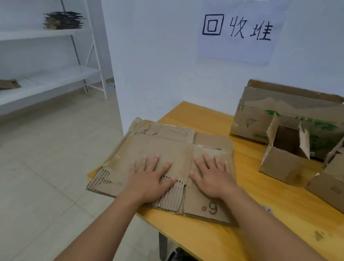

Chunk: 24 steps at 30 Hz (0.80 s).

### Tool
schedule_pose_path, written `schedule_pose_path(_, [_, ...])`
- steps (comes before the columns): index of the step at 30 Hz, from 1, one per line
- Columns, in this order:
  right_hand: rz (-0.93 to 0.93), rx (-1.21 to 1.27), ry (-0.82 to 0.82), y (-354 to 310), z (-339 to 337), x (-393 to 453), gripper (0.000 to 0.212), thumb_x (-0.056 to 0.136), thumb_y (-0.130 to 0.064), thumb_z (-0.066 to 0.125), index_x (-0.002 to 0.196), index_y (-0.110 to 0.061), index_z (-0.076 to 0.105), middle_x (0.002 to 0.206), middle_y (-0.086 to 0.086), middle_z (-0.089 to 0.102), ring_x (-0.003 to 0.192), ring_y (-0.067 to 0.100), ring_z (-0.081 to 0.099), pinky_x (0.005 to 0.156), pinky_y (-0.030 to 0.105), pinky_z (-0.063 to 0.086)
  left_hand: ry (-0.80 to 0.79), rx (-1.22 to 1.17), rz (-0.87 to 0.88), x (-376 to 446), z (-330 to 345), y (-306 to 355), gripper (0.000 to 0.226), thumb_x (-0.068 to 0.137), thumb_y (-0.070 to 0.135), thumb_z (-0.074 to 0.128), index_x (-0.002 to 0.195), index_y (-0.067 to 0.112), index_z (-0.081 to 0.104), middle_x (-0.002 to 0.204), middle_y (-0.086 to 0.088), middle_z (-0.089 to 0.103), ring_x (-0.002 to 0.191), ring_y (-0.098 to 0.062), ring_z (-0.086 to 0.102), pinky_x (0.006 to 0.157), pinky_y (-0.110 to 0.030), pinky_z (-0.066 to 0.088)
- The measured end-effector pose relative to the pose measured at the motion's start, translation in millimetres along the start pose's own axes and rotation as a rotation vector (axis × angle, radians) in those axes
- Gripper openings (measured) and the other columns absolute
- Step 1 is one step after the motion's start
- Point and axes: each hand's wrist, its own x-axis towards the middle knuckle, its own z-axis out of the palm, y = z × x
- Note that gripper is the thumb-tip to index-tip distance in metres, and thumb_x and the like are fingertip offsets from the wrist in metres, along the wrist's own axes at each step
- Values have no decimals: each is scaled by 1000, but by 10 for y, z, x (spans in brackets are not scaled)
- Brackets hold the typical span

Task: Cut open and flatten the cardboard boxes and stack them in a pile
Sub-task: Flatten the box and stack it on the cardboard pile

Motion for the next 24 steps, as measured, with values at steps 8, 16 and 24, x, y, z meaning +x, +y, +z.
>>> schedule_pose_path(8, [-50, -77, 54, -211, -78, -238, 61, 98, -59, 18, 149, -29, 32, 153, 0, 34, 133, 32, 29, 110, 49, 22, -40, 128, -24, 112, -285, -122, 52, 103, 46, 28, 153, 44, 14, 165, -10, -7, 150, -34, -9, 120, -53, -4])
schedule_pose_path(16, [-272, 45, 66, -435, -143, -674, 40, 95, -45, 35, 122, -26, 57, 118, 1, 62, 117, 22, 41, 99, 41, 28, 13, -156, -209, 182, -141, 160, 78, 93, 72, 21, 153, 21, 24, 162, -21, 4, 149, -43, -5, 118, -57, -7])
schedule_pose_path(24, [-84, 21, 54, -13, 135, -36, 75, 96, -70, 17, 158, -32, 0, 166, -4, -14, 151, 21, -18, 123, 42, -7, 10, -14, 5, 164, -41, 63, 81, 90, 77, 24, 157, 36, 7, 165, -7, -11, 150, -30, -17, 121, -48, -11])
